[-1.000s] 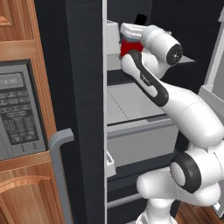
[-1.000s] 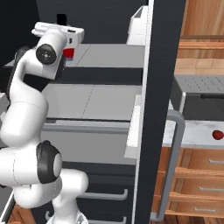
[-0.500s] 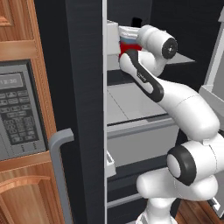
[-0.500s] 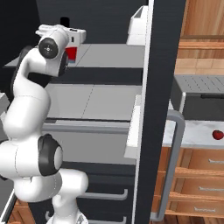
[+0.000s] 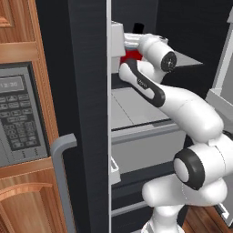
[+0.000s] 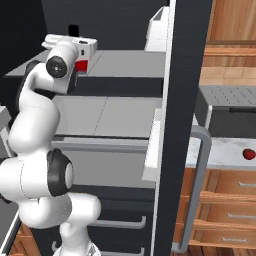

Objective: Place the liquor on the top shelf of the fridge to keep it out of children's reach, and place the tomato and mushroom on lower shelves for easy access.

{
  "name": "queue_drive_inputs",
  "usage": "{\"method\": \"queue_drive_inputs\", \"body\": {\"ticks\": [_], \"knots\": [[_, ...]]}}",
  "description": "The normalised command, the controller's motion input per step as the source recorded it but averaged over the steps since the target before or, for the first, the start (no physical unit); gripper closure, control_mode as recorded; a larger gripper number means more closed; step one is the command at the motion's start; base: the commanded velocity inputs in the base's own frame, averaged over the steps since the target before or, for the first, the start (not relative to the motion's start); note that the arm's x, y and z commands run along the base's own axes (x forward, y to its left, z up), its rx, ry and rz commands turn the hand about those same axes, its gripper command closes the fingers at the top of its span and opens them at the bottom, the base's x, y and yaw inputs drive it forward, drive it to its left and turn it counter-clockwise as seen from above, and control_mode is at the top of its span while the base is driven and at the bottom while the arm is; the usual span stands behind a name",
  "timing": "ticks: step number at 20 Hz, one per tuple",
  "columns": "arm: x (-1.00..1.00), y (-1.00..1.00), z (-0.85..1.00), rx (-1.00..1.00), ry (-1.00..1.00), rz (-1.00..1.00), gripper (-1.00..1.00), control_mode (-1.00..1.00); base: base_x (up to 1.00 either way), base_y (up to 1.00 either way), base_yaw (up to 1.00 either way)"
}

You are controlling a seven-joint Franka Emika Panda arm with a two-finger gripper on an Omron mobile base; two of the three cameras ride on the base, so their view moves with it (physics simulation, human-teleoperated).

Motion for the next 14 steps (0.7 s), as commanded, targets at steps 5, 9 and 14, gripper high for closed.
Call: {"method": "queue_drive_inputs", "body": {"ticks": [5,9,14], "knots": [[0.32,0.08,-0.18,0.0,-0.02,0.0,1.0,-1.0,0.0,0.0,0.0],[0.45,0.09,-0.07,0.0,0.0,0.0,1.0,-1.0,0.0,0.0,0.0],[0.46,0.13,-0.02,0.0,0.0,0.0,1.0,-1.0,0.0,0.0,0.0]]}}
